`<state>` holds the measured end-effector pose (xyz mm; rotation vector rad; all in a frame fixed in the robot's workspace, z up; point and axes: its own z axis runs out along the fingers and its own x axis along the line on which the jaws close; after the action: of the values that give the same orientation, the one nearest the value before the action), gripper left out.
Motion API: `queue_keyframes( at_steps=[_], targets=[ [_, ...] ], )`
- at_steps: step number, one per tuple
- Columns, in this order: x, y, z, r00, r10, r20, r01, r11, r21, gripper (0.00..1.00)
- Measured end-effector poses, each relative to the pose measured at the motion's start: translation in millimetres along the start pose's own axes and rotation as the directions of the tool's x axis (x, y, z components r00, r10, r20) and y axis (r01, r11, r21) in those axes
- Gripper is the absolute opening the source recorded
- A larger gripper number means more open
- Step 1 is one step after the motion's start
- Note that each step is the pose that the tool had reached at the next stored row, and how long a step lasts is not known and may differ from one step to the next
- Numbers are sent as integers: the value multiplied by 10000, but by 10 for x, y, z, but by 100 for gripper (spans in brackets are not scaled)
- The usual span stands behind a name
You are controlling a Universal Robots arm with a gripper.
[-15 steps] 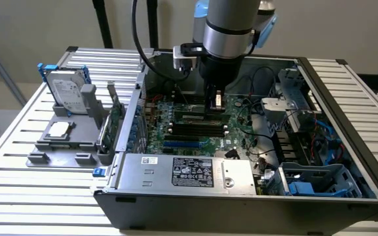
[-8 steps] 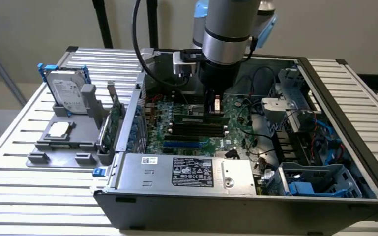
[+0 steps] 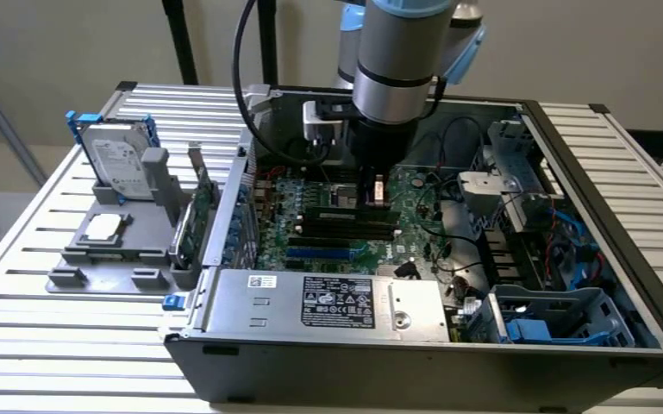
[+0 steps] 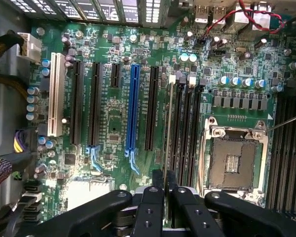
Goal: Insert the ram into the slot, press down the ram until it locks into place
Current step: 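Insert the ram into the slot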
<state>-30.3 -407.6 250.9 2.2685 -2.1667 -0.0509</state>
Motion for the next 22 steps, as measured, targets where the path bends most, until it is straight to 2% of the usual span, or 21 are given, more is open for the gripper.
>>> queue_keyframes(
  at_steps=[4, 10, 22],
  targets=[
    [-5, 14, 72, 10000, -1, 43, 1, 10000, 18, 14],
    [-8, 27, 142, 9998, -8, 188, 6, 10000, 98, 14],
    [-7, 41, 207, 9998, -13, 192, 9, 9998, 202, 14]
  ],
)
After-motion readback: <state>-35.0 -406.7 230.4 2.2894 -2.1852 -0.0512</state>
